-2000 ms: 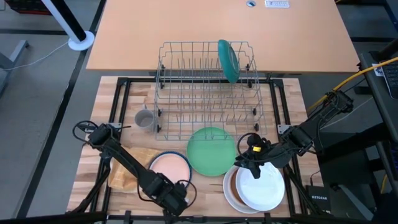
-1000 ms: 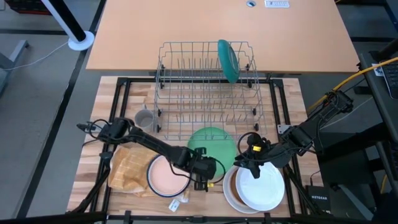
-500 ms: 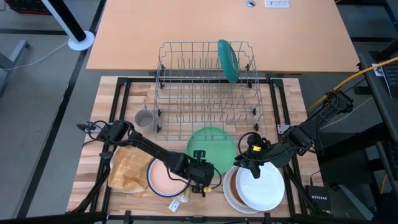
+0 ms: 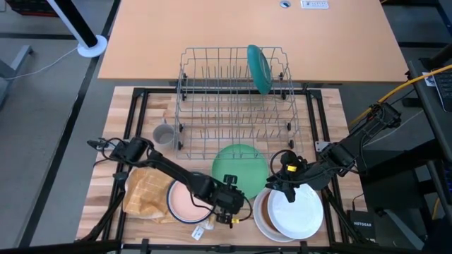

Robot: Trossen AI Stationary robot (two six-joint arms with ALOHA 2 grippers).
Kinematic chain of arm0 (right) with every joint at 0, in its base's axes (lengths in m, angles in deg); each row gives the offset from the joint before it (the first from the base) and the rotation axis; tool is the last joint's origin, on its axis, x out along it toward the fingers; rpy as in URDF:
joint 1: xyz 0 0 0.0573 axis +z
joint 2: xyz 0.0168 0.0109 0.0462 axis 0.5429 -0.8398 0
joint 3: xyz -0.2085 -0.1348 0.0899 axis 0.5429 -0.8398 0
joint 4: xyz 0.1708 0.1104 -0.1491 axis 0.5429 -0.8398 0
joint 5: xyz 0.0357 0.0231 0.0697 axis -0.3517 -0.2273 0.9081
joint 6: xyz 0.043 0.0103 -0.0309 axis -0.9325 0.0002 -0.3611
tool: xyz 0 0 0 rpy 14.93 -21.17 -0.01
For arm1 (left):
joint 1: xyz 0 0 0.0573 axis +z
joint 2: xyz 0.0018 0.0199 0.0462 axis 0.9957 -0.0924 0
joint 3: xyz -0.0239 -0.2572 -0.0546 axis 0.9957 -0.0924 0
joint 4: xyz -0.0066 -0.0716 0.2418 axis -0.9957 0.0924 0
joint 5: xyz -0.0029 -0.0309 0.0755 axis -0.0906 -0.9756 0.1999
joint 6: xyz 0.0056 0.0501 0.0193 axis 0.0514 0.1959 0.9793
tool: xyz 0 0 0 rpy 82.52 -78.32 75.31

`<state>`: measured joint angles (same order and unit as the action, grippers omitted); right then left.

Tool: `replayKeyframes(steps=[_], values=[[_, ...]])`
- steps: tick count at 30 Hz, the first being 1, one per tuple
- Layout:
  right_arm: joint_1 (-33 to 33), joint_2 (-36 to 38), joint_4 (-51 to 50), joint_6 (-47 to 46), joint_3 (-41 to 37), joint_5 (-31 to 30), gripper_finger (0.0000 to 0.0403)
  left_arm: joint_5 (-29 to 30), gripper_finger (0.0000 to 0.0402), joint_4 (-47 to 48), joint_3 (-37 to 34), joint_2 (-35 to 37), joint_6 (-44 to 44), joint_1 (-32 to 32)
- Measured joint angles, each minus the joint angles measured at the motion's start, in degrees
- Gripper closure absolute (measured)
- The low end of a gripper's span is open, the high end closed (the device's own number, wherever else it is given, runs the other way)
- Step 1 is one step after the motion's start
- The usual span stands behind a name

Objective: Sort dishes
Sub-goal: Put the light green plate in the dish rack

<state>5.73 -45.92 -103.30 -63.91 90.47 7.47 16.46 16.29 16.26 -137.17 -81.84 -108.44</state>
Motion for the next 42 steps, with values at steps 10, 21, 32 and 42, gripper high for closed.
replayKeyframes(steps=[10,21,32,42], values=[[0.0,0.0,0.2,0.0,0.0,-0.1,0.0251,3.2,0.0235,0.0,0.0,-3.0,-2.6,1.5],[0.0,0.0,2.7,0.0,0.0,-0.2,0.0251,3.1,0.0314,0.1,0.0,-3.7,1.5,0.7],[0.0,0.0,6.1,0.2,0.0,-0.2,0.0251,3.6,0.0389,0.6,2.0,-3.4,0.9,-1.7],[0.0,0.0,12.7,3.4,0.0,0.0,0.0251,2.0,0.0398,1.0,10.0,-3.1,-3.9,-2.2]])
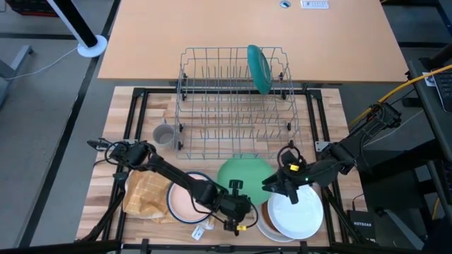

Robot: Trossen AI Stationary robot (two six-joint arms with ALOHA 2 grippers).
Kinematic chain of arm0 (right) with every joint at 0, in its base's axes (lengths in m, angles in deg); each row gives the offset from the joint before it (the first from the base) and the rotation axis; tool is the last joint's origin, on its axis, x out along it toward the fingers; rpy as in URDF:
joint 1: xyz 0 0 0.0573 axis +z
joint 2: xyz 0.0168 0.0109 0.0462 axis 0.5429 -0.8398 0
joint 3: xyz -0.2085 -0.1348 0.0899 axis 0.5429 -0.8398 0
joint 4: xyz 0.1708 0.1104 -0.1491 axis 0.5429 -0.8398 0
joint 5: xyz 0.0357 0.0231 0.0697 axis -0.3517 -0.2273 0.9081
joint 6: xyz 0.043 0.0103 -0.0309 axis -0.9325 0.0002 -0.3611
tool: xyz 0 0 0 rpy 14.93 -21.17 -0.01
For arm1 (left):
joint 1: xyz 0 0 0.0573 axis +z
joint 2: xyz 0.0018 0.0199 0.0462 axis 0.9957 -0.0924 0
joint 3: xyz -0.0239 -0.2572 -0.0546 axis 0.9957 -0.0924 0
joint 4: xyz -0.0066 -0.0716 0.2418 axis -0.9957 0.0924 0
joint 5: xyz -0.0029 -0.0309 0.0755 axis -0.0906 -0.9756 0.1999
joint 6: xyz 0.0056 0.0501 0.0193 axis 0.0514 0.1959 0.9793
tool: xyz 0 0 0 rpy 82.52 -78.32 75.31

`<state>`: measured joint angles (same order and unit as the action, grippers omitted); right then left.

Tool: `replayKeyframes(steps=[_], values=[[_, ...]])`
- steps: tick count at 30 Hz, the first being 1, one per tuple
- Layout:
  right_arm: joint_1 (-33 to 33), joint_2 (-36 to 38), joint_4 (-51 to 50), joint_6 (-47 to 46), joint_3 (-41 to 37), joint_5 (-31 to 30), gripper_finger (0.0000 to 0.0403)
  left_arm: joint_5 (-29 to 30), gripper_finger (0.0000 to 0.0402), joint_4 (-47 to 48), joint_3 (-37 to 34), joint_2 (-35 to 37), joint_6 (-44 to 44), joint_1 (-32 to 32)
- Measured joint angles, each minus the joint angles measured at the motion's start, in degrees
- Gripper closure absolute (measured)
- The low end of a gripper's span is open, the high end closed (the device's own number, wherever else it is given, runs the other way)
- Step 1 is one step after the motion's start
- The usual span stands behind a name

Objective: Sort dishes
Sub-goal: Put the light green plate in the dish rack

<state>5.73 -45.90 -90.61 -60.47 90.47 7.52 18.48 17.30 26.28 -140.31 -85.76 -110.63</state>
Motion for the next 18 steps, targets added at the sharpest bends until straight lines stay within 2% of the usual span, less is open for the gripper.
replayKeyframes(steps=[10,18], values=[[0.0,0.3,8.4,6.4,0.0,0.4,0.0251,-2.7,0.0400,6.0,7.3,0.0,-3.8,0.0],[0.0,4.8,10.1,11.5,0.0,0.8,0.0251,-7.6,0.0400,8.6,11.1,0.0,-4.6,0.1]])
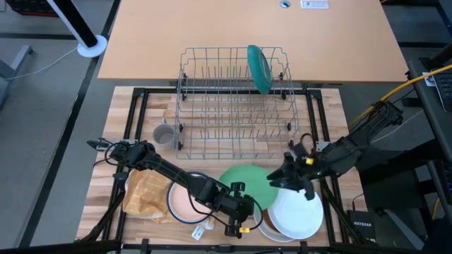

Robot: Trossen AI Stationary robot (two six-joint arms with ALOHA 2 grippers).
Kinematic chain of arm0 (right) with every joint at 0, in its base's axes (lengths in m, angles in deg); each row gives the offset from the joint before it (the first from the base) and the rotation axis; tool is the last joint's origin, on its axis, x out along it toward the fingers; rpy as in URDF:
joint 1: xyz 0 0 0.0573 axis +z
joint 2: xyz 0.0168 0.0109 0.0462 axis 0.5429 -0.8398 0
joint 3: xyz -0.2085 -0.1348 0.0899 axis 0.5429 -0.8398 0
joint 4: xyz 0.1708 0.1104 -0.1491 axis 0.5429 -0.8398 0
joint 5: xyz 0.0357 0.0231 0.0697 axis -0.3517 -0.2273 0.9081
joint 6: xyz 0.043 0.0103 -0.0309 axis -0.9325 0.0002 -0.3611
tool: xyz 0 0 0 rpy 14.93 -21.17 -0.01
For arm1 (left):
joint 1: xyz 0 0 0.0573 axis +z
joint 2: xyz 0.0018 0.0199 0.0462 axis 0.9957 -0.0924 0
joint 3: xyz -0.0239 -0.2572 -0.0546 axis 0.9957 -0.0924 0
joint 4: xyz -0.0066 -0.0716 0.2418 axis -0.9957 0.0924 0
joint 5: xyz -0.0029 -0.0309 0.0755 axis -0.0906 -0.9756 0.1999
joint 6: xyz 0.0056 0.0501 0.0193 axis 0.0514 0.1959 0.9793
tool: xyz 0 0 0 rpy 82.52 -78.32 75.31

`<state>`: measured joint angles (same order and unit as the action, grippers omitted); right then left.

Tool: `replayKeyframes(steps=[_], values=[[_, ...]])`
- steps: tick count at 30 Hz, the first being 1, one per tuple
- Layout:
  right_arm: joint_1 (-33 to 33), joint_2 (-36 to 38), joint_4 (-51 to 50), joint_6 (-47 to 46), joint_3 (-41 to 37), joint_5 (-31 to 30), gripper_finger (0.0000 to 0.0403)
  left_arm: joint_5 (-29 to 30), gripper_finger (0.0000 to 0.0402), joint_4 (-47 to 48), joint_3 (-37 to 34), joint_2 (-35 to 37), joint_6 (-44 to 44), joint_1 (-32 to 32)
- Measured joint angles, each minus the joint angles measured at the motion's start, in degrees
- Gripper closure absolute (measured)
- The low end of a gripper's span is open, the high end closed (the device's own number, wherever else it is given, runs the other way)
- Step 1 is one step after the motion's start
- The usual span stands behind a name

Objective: Sort dishes
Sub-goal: Put the light green plate in the dish rack

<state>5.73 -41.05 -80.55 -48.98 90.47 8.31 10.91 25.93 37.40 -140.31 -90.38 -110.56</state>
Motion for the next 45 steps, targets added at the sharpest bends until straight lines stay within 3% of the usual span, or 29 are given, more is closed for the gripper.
replayKeyframes(steps=[11,18,23,30,41,45], values=[[0.0,8.3,0.0,9.0,0.0,-2.9,0.0251,-6.5,0.0401,-0.1,8.3,0.0,-6.4,0.1],[0.0,12.9,0.0,15.0,0.0,-3.0,0.0251,-6.6,0.0401,1.3,16.9,0.0,-9.8,0.3],[0.0,15.4,-0.3,18.5,0.0,-3.0,0.0251,-4.2,0.0401,0.3,16.1,3.6,-13.2,0.9],[0.0,18.2,-0.3,22.9,0.0,-3.0,0.0251,7.5,0.0402,-0.3,16.1,10.1,-14.5,1.6],[0.0,21.4,-0.4,28.7,0.0,-4.7,0.0251,40.9,0.0401,-1.3,16.2,19.7,-9.8,4.2],[0.0,21.9,-1.0,30.5,0.0,-6.7,0.0251,46.9,0.0401,-3.7,16.2,20.9,-5.7,7.7]])
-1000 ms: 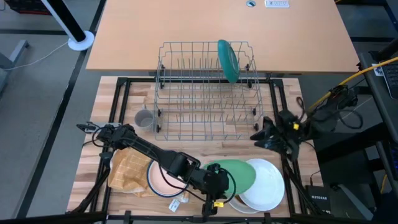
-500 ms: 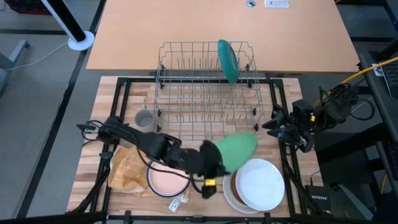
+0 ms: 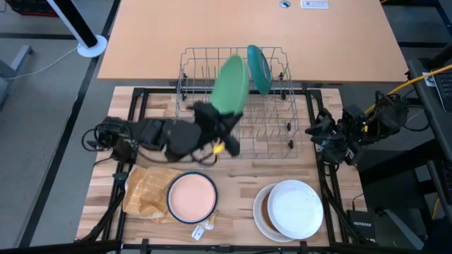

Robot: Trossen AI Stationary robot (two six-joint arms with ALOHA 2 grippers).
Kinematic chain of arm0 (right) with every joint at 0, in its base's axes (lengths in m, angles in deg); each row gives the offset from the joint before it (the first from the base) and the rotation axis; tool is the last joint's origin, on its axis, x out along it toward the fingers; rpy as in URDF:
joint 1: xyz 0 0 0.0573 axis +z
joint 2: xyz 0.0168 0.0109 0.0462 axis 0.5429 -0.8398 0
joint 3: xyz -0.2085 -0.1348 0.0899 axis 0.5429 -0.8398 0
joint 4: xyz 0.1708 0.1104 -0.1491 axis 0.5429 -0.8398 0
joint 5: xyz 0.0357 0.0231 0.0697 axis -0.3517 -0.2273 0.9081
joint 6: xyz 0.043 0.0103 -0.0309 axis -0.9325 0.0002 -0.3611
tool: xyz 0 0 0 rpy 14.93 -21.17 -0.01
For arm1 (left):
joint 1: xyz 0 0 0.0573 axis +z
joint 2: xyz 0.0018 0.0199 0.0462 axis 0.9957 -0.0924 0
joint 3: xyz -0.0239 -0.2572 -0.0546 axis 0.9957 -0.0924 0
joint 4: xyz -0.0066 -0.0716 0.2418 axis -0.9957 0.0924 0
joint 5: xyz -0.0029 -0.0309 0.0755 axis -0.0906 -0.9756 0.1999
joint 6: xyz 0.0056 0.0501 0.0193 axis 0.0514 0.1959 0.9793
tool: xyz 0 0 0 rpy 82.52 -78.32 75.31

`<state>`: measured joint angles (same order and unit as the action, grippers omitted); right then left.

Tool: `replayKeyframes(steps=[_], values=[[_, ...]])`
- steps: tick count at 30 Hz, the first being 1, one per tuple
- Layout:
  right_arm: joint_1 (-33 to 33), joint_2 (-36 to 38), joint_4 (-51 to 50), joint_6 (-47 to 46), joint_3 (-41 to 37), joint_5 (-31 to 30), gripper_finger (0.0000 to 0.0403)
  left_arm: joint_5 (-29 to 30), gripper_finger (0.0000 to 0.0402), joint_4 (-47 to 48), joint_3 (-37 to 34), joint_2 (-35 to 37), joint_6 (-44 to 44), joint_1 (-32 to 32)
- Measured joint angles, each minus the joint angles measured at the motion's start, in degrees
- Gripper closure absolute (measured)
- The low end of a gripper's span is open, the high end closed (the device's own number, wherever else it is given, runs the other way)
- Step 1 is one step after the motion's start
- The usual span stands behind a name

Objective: Sort dishes
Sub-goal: Put the light green plate in the dish rack

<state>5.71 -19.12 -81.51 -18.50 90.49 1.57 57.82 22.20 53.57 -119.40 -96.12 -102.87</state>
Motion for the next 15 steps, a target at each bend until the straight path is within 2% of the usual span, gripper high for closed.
replayKeyframes(steps=[5,11,15], values=[[0.0,0.3,-2.6,1.2,0.0,-1.6,0.0251,-2.7,0.0401,0.3,0.0,0.3,-1.6,7.4],[0.0,1.3,-6.5,1.3,0.0,-4.9,0.0251,-15.2,0.0401,-0.1,-0.1,0.3,-7.7,18.2],[0.0,3.2,-8.8,1.3,0.0,-8.1,0.0251,-20.1,0.0401,-1.5,-1.9,0.3,-11.4,25.0]])
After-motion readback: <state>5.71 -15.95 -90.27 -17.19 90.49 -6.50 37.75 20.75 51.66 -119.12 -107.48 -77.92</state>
